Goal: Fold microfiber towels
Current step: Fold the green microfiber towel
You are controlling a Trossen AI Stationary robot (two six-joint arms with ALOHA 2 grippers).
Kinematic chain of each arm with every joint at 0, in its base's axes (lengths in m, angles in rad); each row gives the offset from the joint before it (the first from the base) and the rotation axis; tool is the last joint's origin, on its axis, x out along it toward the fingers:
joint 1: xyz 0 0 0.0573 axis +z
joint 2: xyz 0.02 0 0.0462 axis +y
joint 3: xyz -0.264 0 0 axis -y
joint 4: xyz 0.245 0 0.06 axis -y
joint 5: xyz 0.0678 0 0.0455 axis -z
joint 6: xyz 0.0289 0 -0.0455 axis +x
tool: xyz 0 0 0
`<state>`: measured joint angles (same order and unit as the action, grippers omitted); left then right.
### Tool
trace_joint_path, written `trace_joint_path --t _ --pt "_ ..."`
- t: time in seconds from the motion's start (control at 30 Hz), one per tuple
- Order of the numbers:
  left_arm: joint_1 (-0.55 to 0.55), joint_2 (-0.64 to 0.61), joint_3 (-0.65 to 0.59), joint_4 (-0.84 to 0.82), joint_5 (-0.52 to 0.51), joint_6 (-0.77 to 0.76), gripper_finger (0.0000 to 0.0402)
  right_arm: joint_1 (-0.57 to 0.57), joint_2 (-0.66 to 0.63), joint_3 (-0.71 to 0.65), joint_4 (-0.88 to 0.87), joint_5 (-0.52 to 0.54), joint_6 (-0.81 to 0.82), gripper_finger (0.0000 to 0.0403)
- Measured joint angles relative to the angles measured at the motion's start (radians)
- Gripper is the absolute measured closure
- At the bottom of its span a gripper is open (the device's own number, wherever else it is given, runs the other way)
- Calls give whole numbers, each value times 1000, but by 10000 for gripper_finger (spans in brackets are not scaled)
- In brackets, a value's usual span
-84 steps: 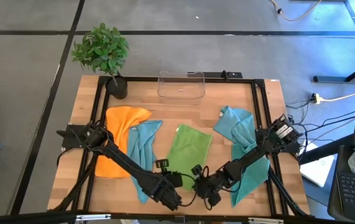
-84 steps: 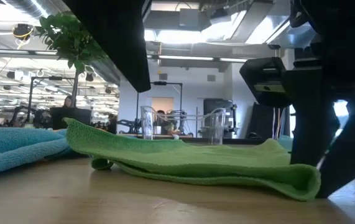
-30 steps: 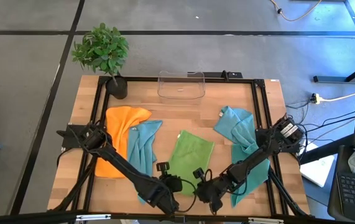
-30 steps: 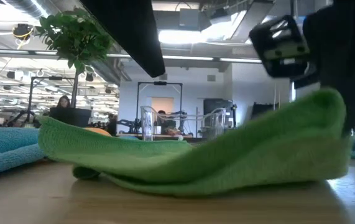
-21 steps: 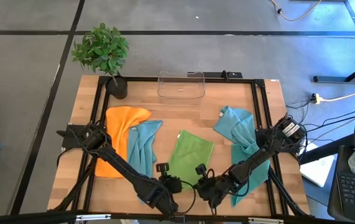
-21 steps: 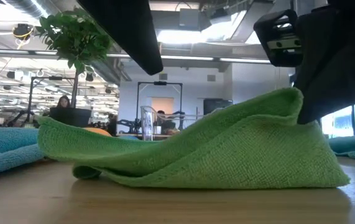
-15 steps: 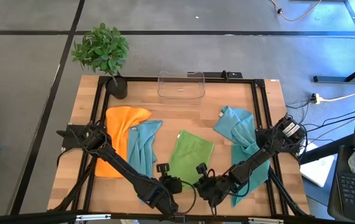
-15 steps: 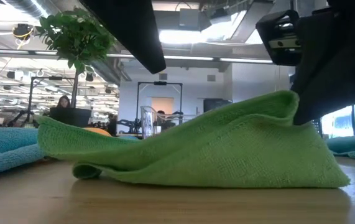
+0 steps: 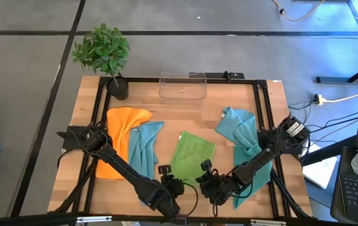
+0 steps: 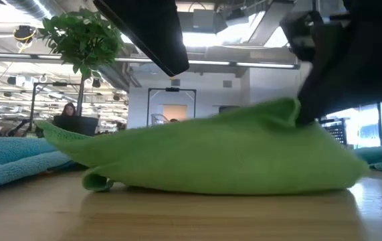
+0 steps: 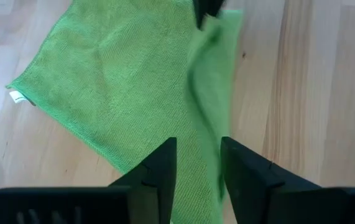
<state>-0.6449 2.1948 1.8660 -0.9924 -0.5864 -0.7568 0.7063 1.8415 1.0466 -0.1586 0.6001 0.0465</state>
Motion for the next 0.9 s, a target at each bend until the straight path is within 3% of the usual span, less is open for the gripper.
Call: trace_joint_path --t 0.43,0.9 --pt "0 0 0 -52 -33 7 280 -45 -57 1 -263 213 55 393" --pt "18 0 0 9 -55 1 280 -56 -56 1 -292 203 76 393"
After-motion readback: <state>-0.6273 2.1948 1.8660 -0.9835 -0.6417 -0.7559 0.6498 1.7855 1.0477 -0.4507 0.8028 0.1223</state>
